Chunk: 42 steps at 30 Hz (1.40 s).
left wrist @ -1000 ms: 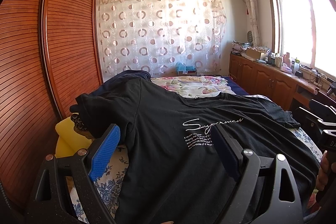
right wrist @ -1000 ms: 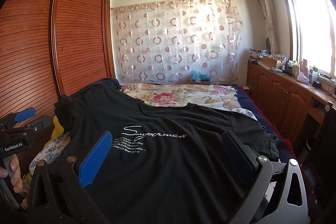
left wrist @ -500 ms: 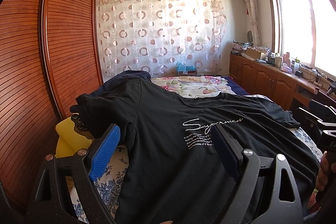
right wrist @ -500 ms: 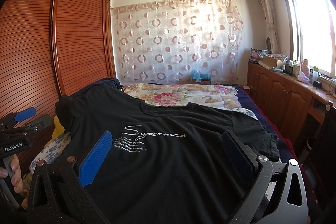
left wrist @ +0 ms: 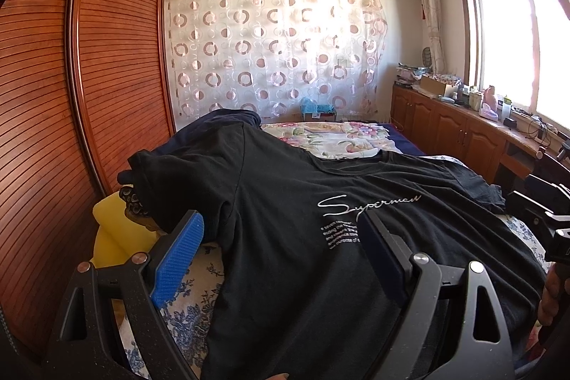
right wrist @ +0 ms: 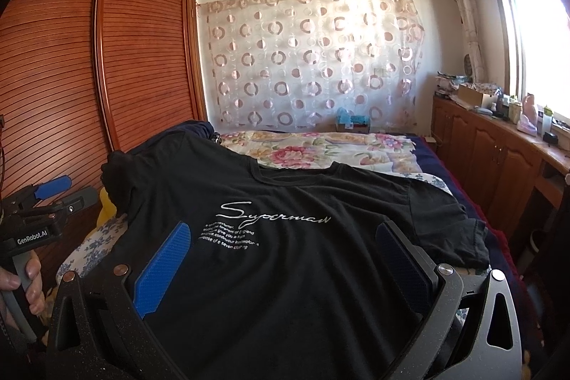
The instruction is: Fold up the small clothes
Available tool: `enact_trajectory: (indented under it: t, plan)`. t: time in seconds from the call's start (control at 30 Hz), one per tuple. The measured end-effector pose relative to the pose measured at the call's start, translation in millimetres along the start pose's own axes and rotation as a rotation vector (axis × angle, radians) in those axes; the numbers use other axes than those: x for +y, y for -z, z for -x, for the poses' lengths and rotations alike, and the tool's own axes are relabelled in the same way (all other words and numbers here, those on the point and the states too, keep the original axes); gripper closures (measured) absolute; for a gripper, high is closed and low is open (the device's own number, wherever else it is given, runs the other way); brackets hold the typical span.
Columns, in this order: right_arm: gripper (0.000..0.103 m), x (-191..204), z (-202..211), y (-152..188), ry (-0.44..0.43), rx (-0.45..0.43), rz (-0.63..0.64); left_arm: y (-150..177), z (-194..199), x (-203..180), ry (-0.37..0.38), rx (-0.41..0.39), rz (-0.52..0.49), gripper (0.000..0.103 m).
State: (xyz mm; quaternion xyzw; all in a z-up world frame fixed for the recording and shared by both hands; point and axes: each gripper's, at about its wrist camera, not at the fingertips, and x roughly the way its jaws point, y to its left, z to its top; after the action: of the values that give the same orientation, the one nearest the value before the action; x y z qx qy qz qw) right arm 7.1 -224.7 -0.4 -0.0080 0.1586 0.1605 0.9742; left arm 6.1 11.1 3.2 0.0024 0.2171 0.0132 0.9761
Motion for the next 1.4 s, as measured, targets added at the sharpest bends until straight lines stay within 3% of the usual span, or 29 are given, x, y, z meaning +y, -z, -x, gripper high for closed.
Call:
enact_trajectory:
  t: [0.6,0.97,1.1,1.27,1.4]
  plan:
    - [0.0,4,-32,-6,-0.06,0.088,0.053,0,-35,67,0.007,0.093,0.028,0.014]
    - [0.0,-4,-89,-35,-0.161,0.15,0.129,-20,-75,124,-0.022,0.144,0.024,0.014]
    - [0.0,-7,-108,-45,-0.21,0.169,0.154,-29,-87,148,0.031,0.156,0.074,0.014]
    - [0.001,-12,-134,-52,-0.241,0.216,0.181,-40,-105,168,0.028,0.174,0.11,0.024]
    - [0.001,-15,-153,-60,-0.257,0.24,0.194,-46,-121,175,0.056,0.199,0.127,0.043]
